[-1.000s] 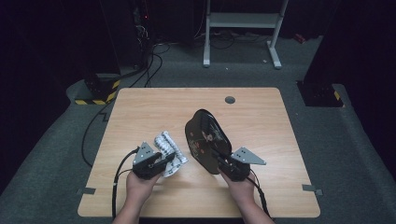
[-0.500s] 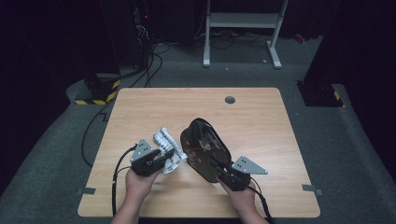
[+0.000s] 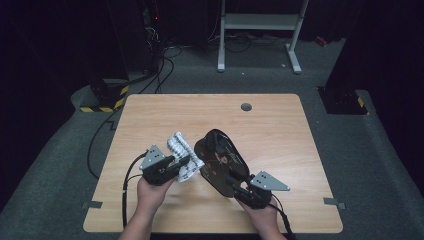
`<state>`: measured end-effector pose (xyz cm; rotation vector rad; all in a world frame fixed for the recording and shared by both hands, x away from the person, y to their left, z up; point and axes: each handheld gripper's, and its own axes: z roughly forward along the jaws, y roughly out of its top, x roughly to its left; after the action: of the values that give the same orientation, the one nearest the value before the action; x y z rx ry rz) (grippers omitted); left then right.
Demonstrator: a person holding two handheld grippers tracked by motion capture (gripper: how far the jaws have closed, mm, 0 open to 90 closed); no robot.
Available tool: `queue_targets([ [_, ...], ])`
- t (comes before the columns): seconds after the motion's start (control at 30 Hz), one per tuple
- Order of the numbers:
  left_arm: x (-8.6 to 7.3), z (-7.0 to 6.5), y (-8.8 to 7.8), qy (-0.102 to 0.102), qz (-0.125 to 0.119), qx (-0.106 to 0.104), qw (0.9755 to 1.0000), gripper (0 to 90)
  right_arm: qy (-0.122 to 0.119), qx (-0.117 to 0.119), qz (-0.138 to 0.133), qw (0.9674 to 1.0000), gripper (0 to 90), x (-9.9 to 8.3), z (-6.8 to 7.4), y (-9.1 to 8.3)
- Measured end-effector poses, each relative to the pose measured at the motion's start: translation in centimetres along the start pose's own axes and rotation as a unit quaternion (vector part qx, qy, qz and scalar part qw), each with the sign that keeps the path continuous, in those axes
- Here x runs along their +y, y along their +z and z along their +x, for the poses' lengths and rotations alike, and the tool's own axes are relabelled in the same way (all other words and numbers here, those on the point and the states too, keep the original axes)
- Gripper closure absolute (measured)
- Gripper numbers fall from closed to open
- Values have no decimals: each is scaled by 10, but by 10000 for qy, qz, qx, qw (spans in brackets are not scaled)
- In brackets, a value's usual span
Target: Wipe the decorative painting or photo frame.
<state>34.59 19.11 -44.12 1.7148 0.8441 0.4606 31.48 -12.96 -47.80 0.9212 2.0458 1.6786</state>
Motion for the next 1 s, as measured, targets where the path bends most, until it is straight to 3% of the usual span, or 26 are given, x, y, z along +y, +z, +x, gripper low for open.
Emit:
queue_targets([
  [0.07,4,-2,-2,21,-84,-13,10000,732,-90,-53,26,9999,598,-2,0,-3],
  [0.2,19,-9,-6,54,-298,-47,9995,734,-25,-40,-94,9999,605,-7,-2,-6],
  [0.5,59,-26,-4,279,-636,-62,9976,735,-167,-66,-190,9997,726,-11,2,-7],
  [0.63,77,-32,1,356,-750,-63,9965,735,-141,-112,-217,9996,782,-11,2,-6],
  [0.83,100,-40,11,453,-862,-68,9952,734,-184,-112,-211,9995,787,-12,3,-5],
  [1.0,116,-49,23,507,-882,-214,9946,729,-190,-119,-211,9995,787,-12,3,-5],
])
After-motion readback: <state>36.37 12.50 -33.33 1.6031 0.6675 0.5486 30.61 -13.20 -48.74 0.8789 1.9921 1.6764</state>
